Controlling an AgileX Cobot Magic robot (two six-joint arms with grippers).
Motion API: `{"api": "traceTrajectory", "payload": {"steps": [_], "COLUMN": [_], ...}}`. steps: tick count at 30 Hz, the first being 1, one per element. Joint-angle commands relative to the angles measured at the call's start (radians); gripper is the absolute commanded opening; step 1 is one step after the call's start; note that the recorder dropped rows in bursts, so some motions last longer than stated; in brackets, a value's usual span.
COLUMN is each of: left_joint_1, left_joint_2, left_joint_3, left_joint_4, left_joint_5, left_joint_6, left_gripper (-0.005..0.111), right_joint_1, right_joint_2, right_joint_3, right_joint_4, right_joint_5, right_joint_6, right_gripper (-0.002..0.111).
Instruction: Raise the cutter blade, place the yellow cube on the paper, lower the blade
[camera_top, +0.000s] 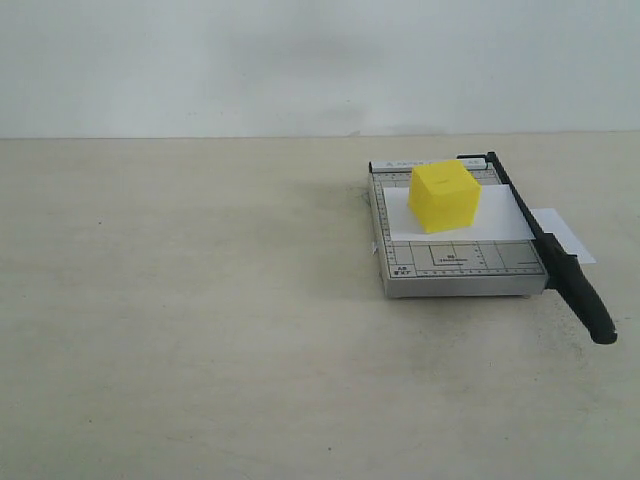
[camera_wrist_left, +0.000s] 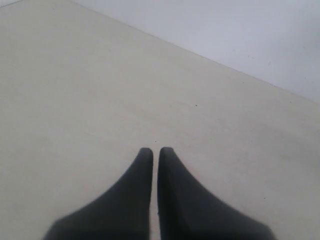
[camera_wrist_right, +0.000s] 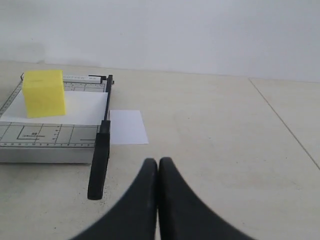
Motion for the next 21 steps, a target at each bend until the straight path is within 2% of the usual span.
{"api": "traceTrajectory", "payload": {"steps": [1, 3, 5, 7, 9, 12, 13, 16, 21], "left_joint_1": [-0.005, -0.005, -0.005, -0.005, -0.005, -0.005, -0.005, -0.005, -0.005], "left_joint_2": [-0.007, -0.007, -0.007, -0.007, -0.007, -0.007, -0.007, -0.007, -0.007], "left_joint_3": [0.004, 0.004, 0.004, 0.004, 0.004, 0.004, 0.004, 0.004, 0.004], "left_joint_4": [0.002, 0.002, 0.002, 0.002, 0.002, 0.002, 0.002, 0.002, 0.002], "left_joint_5": [-0.013, -0.013, -0.013, -0.013, -0.015, -0.015, -0.012, -0.012, -0.012], "left_joint_6": [-0.001, -0.001, -0.001, -0.001, -0.001, -0.001, -0.001, -0.001, -0.001], "left_gripper": [0.004, 0.004, 0.004, 0.004, 0.004, 0.004, 0.004, 0.004, 0.004], "right_joint_1": [-0.007, -0.007, -0.007, -0.009, -0.009, -0.038, -0.048, -0.053, -0.125], "right_joint_2": [-0.007, -0.007, -0.007, -0.007, -0.007, -0.007, -0.007, -0.007, -0.007], "right_joint_3": [0.004, 0.004, 0.011, 0.020, 0.082, 0.187, 0.187, 0.187, 0.187], "right_joint_4": [-0.014, -0.007, 0.016, 0.072, 0.211, 0.346, 0.336, 0.322, 0.326], "right_joint_5": [0.006, 0.000, -0.126, -0.150, -0.139, -0.249, -0.179, -0.174, -0.162], "right_joint_6": [0.004, 0.029, 0.083, 0.047, -0.055, -0.133, -0.146, -0.166, -0.206], "right_gripper": [0.000, 0.000, 0.000, 0.000, 0.000, 0.000, 0.000, 0.000, 0.000]}}
